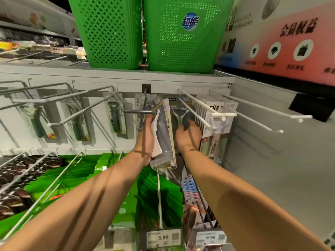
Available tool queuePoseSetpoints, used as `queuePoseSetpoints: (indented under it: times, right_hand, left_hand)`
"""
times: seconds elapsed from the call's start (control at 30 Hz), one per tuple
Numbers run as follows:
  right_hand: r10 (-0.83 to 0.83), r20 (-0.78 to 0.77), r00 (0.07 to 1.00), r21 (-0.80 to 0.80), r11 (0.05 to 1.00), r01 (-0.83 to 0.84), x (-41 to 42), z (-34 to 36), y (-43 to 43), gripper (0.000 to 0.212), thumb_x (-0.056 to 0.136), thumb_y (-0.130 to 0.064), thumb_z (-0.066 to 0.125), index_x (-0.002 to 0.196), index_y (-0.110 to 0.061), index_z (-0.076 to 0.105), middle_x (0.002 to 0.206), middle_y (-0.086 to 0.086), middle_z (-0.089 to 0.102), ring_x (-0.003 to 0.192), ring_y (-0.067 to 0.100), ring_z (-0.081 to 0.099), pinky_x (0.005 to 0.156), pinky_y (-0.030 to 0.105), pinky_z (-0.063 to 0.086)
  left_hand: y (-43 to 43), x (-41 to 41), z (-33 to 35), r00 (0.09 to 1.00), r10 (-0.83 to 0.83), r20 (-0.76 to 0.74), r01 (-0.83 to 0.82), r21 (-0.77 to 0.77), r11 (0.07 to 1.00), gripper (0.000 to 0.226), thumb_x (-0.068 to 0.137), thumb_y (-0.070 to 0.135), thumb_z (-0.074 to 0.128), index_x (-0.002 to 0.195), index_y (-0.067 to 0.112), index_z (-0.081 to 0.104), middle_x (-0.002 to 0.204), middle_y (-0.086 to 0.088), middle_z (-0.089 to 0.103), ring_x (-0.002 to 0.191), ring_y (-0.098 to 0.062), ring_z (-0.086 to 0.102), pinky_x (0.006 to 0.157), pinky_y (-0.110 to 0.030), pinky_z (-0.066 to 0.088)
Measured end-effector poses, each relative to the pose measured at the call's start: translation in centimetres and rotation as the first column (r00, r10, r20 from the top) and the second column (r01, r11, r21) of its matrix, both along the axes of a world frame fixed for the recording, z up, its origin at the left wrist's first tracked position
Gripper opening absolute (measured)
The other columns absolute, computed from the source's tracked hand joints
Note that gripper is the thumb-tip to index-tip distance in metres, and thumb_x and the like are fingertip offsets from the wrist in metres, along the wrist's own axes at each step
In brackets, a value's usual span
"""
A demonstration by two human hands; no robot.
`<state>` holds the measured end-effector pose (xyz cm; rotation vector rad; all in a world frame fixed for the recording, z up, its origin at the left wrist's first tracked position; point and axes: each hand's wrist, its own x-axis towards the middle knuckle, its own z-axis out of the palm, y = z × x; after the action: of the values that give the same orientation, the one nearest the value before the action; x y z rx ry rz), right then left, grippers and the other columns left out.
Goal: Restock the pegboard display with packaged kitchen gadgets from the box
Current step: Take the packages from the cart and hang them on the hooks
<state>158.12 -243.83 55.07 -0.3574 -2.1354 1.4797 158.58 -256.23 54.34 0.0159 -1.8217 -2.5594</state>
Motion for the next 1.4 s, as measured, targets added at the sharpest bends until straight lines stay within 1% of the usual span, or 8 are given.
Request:
queuePoseSetpoints:
  times: [0.2,0.33,0.5,0.67,1.0,1.13,1.23,1.4]
  right_hand:
    - [0.115,-0.163,0.98,-0.024,0.992,-0.12,3.6,0.0,-0.1,0.039,0.104,-0.055,0.045,0.094,-0.024,0.065,0.09,0.002,0.072,0.085,0.022,0.069,0.078,0.032,0.053]
    - [0.213,-0.238,0.948,0.007,0.976,-0.217,8.1,0.4,0.0,0.028,0.101,-0.046,0.059,0.09,-0.023,0.068,0.082,-0.006,0.07,0.07,-0.002,0.062,0.068,0.016,0.05]
    - [0.274,-0.238,0.932,0.024,0.961,-0.276,12.7,0.5,-0.3,0.018,0.104,-0.028,0.058,0.094,-0.015,0.066,0.079,-0.001,0.069,0.071,0.007,0.062,0.07,0.031,0.052]
    - [0.23,-0.246,0.941,0.009,0.972,-0.235,17.6,0.4,-0.2,0.022,0.108,-0.025,0.05,0.1,-0.008,0.061,0.072,-0.004,0.057,0.055,-0.009,0.051,0.054,0.01,0.039]
    - [0.145,-0.271,0.952,0.009,0.989,-0.148,23.6,1.1,2.0,0.024,0.109,-0.03,0.046,0.109,-0.011,0.061,0.082,-0.008,0.059,0.073,0.002,0.052,0.059,0.006,0.037]
    - [0.16,-0.275,0.948,0.029,0.987,-0.158,24.9,1.6,1.7,0.022,0.109,-0.033,0.045,0.107,-0.016,0.059,0.082,-0.006,0.06,0.072,0.003,0.052,0.059,0.008,0.038]
    - [0.198,-0.293,0.935,0.048,0.98,-0.193,25.7,1.9,0.5,0.022,0.11,-0.031,0.043,0.104,-0.014,0.057,0.081,-0.002,0.059,0.069,0.006,0.05,0.059,0.009,0.039]
    - [0.236,-0.301,0.924,0.052,0.972,-0.231,26.0,2.1,-1.7,0.024,0.11,-0.036,0.041,0.105,-0.018,0.057,0.086,0.004,0.065,0.077,0.016,0.059,0.069,0.032,0.046]
  left_hand:
    - [0.6,1.6,-0.1,0.998,0.069,0.004,-0.069,-0.028,0.997,0.081,0.082,0.088,0.051,0.133,0.028,0.07,0.12,-0.003,0.078,0.111,-0.025,0.075,0.104,-0.047,0.056]
    - [-0.2,1.1,-3.4,0.987,0.157,0.029,-0.154,-0.081,0.985,0.1,0.055,0.108,0.055,0.138,0.052,0.061,0.148,0.007,0.062,0.138,-0.023,0.058,0.114,-0.054,0.046]
    - [-0.1,10.6,0.3,0.982,0.186,0.023,-0.184,-0.069,0.98,0.065,0.091,0.076,0.057,0.126,0.022,0.07,0.116,-0.005,0.078,0.109,-0.028,0.073,0.1,-0.049,0.058]
    - [-0.4,15.4,0.0,0.978,0.196,0.075,-0.198,0.03,0.98,0.057,0.1,0.064,0.054,0.118,0.014,0.072,0.107,-0.011,0.08,0.098,-0.03,0.076,0.093,-0.046,0.061]
    - [1.8,20.4,0.7,0.995,0.039,0.086,-0.053,0.158,0.986,0.08,0.084,0.083,0.051,0.132,0.021,0.071,0.112,-0.011,0.078,0.09,-0.028,0.076,0.076,-0.037,0.059]
    - [1.9,21.5,0.8,0.998,0.011,0.062,-0.024,0.207,0.978,0.073,0.094,0.078,0.045,0.125,0.018,0.074,0.103,-0.011,0.079,0.079,-0.026,0.076,0.069,-0.032,0.057]
    - [1.1,22.0,0.6,0.999,-0.003,0.052,-0.01,0.264,0.964,0.077,0.095,0.078,0.042,0.129,0.017,0.074,0.112,-0.014,0.078,0.086,-0.028,0.075,0.076,-0.036,0.058]
    - [-0.3,23.6,1.0,0.999,0.039,0.037,-0.048,0.299,0.953,0.075,0.099,0.072,0.04,0.134,0.014,0.071,0.126,-0.021,0.073,0.112,-0.038,0.071,0.107,-0.053,0.05]
